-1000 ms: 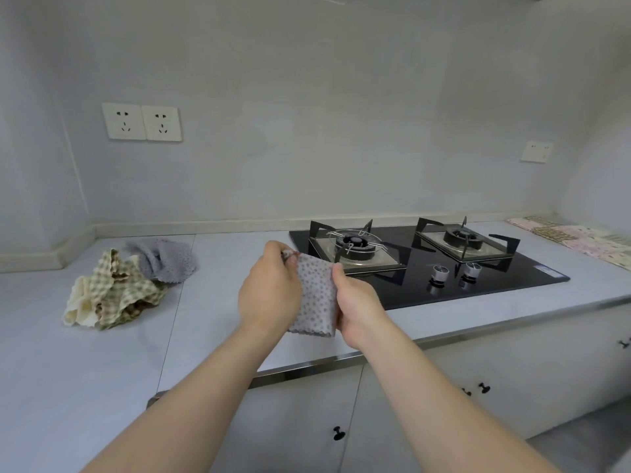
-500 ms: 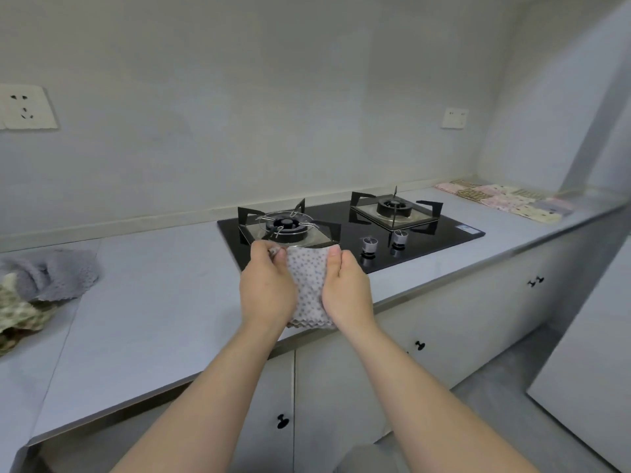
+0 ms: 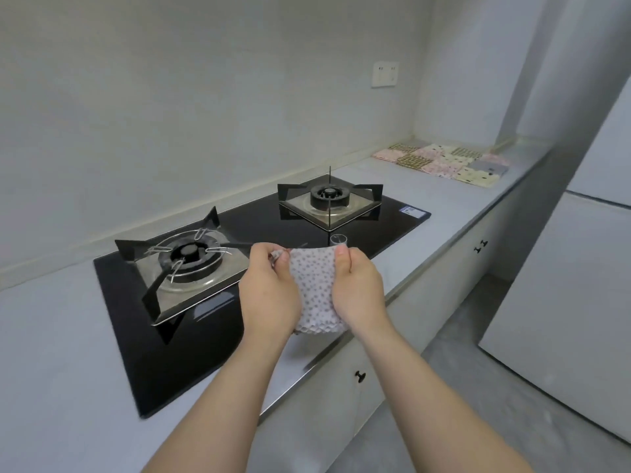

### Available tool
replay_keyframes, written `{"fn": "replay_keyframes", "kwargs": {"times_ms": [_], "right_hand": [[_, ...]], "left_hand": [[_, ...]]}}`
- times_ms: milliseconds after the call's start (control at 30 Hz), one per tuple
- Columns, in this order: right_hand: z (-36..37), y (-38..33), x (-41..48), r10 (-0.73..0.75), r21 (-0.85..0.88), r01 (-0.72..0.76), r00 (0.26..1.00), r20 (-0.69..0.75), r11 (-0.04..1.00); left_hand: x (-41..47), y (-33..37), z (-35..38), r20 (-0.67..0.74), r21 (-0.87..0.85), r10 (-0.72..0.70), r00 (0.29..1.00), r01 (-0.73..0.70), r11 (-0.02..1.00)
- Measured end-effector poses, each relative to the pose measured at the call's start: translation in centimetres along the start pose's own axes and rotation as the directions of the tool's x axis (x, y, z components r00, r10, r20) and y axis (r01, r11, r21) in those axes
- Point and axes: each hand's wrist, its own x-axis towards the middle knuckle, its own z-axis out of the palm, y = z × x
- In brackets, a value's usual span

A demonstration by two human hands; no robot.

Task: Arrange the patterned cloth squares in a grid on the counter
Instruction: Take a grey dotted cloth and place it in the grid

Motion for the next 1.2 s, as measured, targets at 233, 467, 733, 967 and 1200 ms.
{"fn": "replay_keyframes", "kwargs": {"times_ms": [233, 467, 733, 967, 1200], "right_hand": [[-12.3, -6.1, 6.2, 0.116, -0.046, -0.121, 0.989, -0.091, 0.992], [-27.6, -10.2, 10.0, 0.241, -0.073, -0.253, 0.96, -0.143, 0.965], [-37.4, -6.1, 13.5, 0.313, -0.041, -0.338, 0.905, -0.289, 0.94], [-38.9, -1.8, 17.9, 0.368, -0.048, -0.398, 0.881, -0.297, 0.916], [-36.5, 2.4, 28.3, 0.355, -0.135, -0.383, 0.915, -0.191, 0.914]], "left_hand": [[2.7, 14.7, 4.5, 0.198, -0.002, -0.039, 0.979, 0.04, 0.999], [1.4, 29.9, 10.3, 0.357, -0.012, -0.069, 0.932, 0.078, 0.997], [-1.0, 35.7, 20.3, 0.468, -0.049, 0.044, 0.883, -0.024, 0.998], [0.5, 35.4, 26.9, 0.526, -0.044, 0.01, 0.85, 0.015, 0.999], [7.4, 31.4, 35.5, 0.499, -0.006, -0.057, 0.865, 0.069, 0.998]]}}
